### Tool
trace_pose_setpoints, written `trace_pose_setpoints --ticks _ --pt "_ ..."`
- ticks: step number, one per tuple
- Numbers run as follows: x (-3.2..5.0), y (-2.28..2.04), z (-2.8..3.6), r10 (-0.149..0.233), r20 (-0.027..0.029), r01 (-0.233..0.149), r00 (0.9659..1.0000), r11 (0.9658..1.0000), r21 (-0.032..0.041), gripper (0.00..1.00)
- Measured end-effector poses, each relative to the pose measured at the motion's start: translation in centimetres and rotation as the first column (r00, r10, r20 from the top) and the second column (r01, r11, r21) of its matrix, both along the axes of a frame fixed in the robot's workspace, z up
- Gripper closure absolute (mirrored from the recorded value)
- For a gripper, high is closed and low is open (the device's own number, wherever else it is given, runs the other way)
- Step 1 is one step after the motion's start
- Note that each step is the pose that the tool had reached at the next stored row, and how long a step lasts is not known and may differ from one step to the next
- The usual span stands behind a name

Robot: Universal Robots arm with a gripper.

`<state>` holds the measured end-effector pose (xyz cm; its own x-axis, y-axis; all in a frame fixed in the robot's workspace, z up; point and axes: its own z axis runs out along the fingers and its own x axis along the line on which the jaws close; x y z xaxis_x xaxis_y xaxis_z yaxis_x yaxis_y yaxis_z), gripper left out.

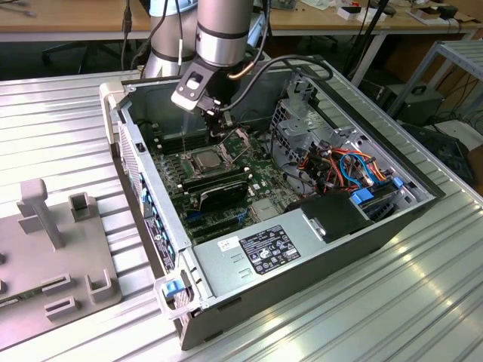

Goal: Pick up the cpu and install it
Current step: 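Close the cpu cover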

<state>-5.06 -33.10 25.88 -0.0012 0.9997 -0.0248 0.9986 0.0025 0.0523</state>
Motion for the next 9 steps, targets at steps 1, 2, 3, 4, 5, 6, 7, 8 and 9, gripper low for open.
trace_pose_setpoints --ticks 1,2,3,4,5,6,7,8,9 --pt "0.0 0.0 0.01 0.0 0.0001 0.0 1.0 1.0 0.0001 0.89" --pt "0.0 0.0 0.01 0.0 0.0002 0.0 1.0 1.0 0.0002 0.89" --pt "0.0 0.0 0.02 0.0 0.0 0.0 1.0 1.0 0.0 0.89" --pt "0.0 0.0 0.03 0.0 -0.0001 0.0 1.0 1.0 -0.0001 0.89" --pt "0.0 0.0 0.03 0.0 0.0 0.0 1.0 1.0 0.0 0.89" --pt "0.0 0.0 0.05 0.0 -0.0001 0.0 1.0 1.0 -0.0002 0.89" --pt "0.0 -0.01 0.11 0.0 -0.0003 0.0 1.0 1.0 -0.0006 0.89" --pt "0.0 -0.01 0.18 0.0 -0.0002 0.0 1.0 1.0 -0.0004 0.89" --pt "0.0 0.0 0.31 0.0 -0.0001 0.0 1.0 1.0 -0.0002 0.89"
